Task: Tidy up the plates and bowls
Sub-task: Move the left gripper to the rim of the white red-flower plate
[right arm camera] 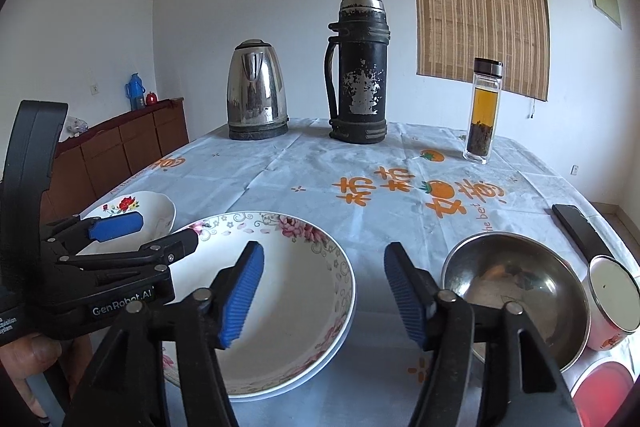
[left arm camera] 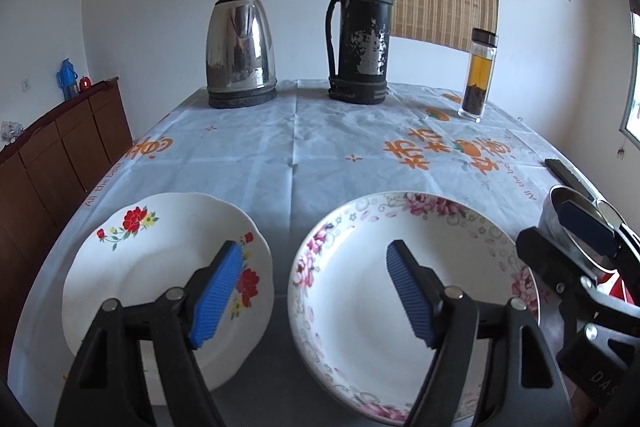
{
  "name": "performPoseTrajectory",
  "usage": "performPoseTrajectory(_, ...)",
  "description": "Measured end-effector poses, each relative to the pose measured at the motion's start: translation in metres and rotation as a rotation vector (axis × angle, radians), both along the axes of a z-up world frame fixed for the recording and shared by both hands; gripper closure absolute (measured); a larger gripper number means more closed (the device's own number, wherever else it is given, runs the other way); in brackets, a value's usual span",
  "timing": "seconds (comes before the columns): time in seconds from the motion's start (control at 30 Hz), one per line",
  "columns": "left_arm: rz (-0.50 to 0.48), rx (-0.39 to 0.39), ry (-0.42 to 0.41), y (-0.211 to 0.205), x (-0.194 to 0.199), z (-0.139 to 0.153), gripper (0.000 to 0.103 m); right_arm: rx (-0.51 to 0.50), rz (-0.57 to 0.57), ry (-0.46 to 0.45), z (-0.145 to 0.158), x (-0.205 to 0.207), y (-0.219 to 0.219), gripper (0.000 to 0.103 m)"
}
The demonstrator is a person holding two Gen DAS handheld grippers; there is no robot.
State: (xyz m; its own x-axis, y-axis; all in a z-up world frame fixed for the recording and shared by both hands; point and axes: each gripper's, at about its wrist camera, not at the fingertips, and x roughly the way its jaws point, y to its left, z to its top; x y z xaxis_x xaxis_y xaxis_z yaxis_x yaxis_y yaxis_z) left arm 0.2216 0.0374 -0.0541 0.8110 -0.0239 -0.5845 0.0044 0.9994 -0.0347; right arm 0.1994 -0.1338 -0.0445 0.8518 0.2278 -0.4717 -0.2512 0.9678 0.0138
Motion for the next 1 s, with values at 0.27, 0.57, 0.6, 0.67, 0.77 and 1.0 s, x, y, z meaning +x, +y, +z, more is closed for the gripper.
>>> performPoseTrajectory(0.27,0.005,0.005,-0.061,-0.001,-0.013,0.01,0.008,0.01,-0.016,-0.072,0.005,-0.012,-0.003,0.028)
performPoseTrajectory(0.57,0.117,-0.053,-0.08,0.041,-0.03,0.022,0.008,-0.012,-0.023,-0.123,0.008,-0.02,0.0,0.026)
performPoseTrajectory(0.6,0.131,-0.051,-0.074,0.046,-0.031,0.024,0.008,-0.019,-0.022,-0.126,0.008,-0.02,0.002,0.026)
performPoseTrajectory(0.67,0.154,-0.042,-0.071,0.058,-0.033,0.028,0.008,-0.026,-0.014,-0.129,0.007,-0.021,0.003,0.026)
performPoseTrajectory(0.77,0.189,-0.028,-0.086,0.078,-0.039,0.033,0.008,-0.039,-0.006,-0.123,0.007,-0.019,0.006,0.026)
performPoseTrajectory(1.0,0.268,0.023,-0.078,0.129,-0.034,0.03,0.008,-0.008,0.068,0.002,0.004,-0.011,0.021,0.058)
